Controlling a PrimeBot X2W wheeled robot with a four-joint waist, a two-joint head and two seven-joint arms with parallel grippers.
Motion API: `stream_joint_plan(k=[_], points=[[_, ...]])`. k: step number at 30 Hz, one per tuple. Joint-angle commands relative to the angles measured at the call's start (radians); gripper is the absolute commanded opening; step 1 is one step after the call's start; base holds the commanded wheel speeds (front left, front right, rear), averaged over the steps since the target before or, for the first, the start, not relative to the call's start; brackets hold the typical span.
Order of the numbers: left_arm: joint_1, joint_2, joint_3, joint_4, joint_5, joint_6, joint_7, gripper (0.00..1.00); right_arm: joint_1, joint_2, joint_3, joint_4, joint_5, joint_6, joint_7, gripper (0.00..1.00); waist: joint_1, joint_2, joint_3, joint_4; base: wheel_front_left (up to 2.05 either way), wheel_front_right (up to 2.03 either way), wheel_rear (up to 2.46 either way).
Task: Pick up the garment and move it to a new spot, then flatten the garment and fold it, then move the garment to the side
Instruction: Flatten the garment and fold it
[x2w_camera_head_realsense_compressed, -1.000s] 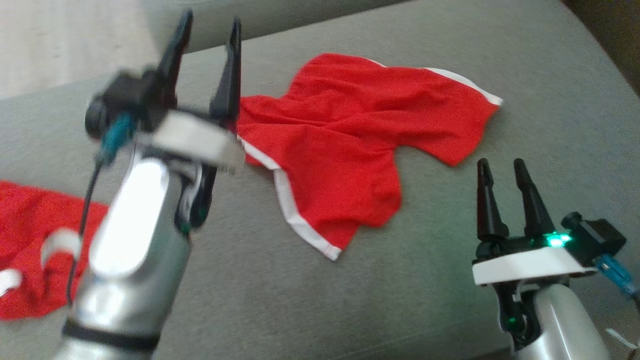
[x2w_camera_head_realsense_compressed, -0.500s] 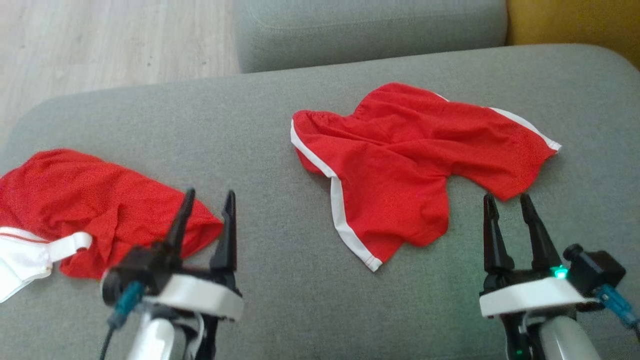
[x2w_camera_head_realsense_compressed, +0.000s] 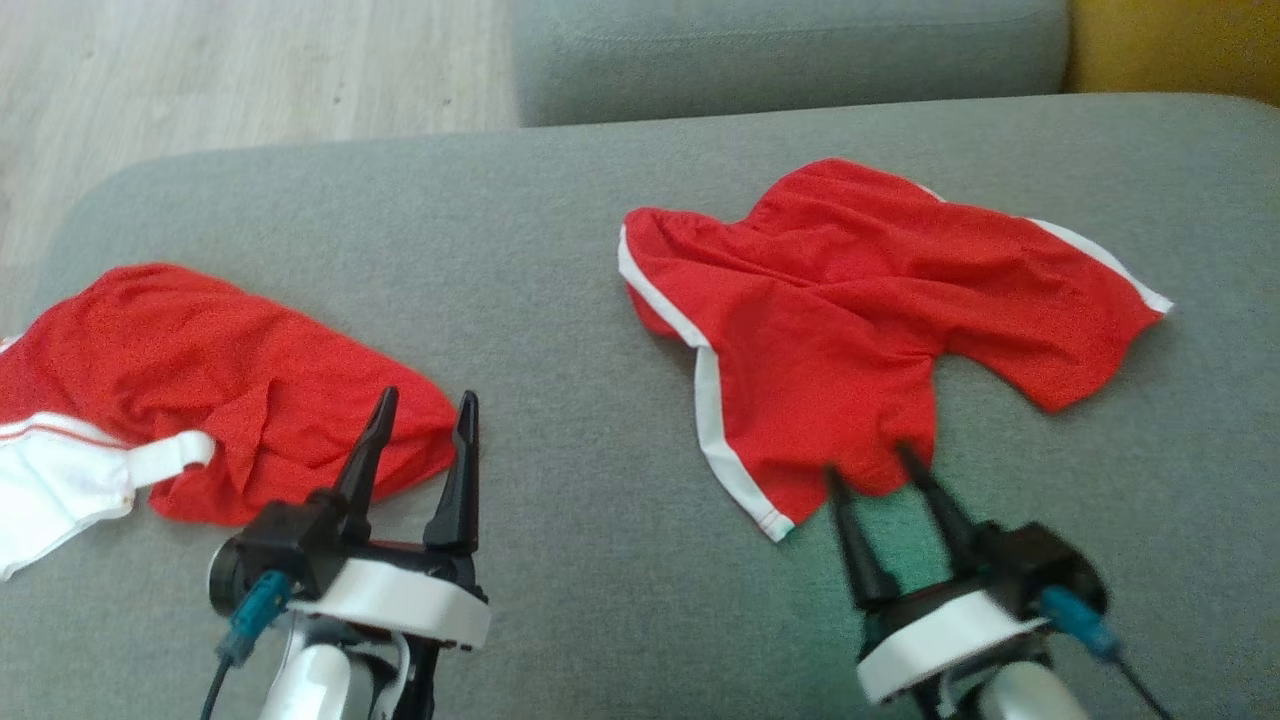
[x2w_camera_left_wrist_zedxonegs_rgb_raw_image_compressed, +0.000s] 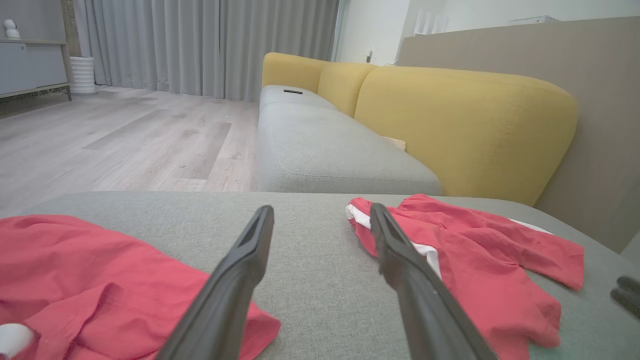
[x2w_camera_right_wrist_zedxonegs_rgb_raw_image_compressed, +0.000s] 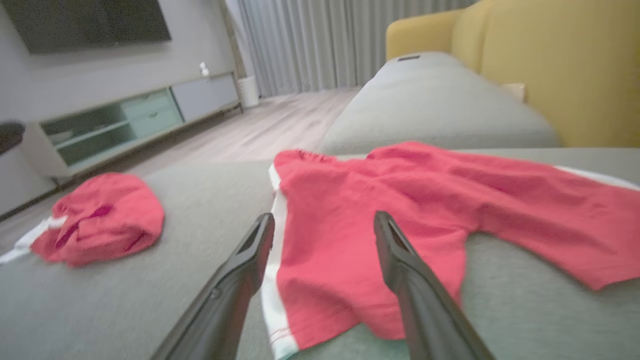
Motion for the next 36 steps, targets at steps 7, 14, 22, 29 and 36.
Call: stream_joint_plan(k=[7,14,22,29,36], points=[[-0.067,-0.003,0.019,-0.017,-0.028,0.012,-0.005,1.0,-0.096,-0.005,0.114,0.083,-0.046,0.008,0.092,1.0,0.0001,0.0,0.031,0.051,0.0,0.0,0.0],[-0.075,-0.003,-0.001,-0.004,-0.071,0.017,-0.005,1.0,-0.137,-0.005,0.14,0.213,-0.045,0.008,0.13,1.0,0.0001,0.0,0.045,0.087,0.0,0.0,0.0],[-0.085,-0.003,-0.002,-0.006,-0.072,0.022,-0.005,1.0,-0.174,-0.005,0.133,0.303,-0.054,0.008,0.131,1.0,0.0001,0.0,0.058,0.096,0.0,0.0,0.0],[-0.091,-0.003,-0.004,-0.002,-0.073,0.023,-0.005,1.0,-0.201,-0.005,0.139,0.369,-0.025,0.008,0.155,0.0,0.0001,0.0,0.066,0.083,0.0,0.0,0.0],[-0.078,-0.003,0.004,0.006,-0.071,0.024,-0.005,1.0,-0.192,-0.005,0.053,0.405,-0.067,0.008,0.108,0.0,0.0001,0.0,0.04,0.036,0.0,0.0,0.0]])
